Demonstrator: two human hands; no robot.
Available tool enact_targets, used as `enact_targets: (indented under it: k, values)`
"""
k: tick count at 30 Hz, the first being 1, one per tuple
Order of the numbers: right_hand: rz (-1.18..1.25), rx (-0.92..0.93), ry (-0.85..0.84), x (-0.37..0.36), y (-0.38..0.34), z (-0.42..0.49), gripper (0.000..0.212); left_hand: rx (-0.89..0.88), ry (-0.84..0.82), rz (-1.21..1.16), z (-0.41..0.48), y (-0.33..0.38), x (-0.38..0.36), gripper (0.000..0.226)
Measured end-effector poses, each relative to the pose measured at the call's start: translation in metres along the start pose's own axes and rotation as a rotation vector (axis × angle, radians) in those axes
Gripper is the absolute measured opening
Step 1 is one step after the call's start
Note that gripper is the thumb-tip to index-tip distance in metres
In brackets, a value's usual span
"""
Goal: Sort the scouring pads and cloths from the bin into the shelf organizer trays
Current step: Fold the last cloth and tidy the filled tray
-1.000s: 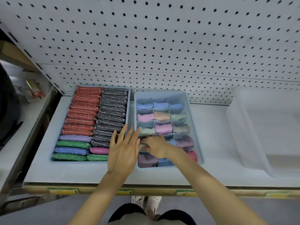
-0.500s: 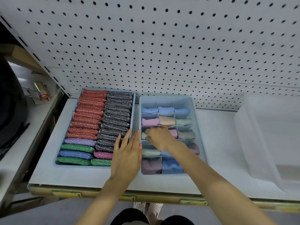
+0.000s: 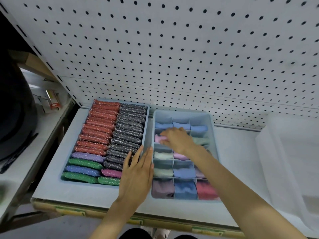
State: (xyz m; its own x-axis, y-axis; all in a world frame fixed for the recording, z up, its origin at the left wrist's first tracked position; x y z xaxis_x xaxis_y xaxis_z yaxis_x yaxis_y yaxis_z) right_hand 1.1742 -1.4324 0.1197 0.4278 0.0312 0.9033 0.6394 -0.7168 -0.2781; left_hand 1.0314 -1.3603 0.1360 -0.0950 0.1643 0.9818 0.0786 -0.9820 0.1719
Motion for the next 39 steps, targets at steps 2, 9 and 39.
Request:
enact_targets:
  k: [2, 9, 39]
  values:
    - [-0.056, 0.015, -0.042, -0.008, -0.004, 0.003, 0.022, 0.002, -0.002, 0.016, 0.000, 0.001, 0.000, 0.048]
    - [0.291, -0.007, -0.094, 0.005, 0.018, 0.012, 0.019, -0.011, -0.013, 0.048, -0.001, 0.003, -0.001, 0.049]
    - [0.205, -0.150, -0.089, -0.002, 0.083, 0.004, 0.037, -0.042, -0.185, 0.216, 0.055, 0.007, -0.008, 0.069]
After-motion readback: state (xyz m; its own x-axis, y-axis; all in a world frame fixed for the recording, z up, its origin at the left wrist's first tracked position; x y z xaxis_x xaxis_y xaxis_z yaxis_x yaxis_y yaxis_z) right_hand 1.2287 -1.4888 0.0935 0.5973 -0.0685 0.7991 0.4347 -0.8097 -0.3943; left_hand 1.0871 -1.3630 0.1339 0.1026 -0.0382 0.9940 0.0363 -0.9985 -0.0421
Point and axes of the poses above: each hand's wrist, its own z-axis towards the middle knuckle, its own x-axis out of the back of the hand, y = z × x, the point moved 8 cm from there along z, towards the middle knuckle, and after that the axes turned 1 degree about x, right-handed, at the moved point
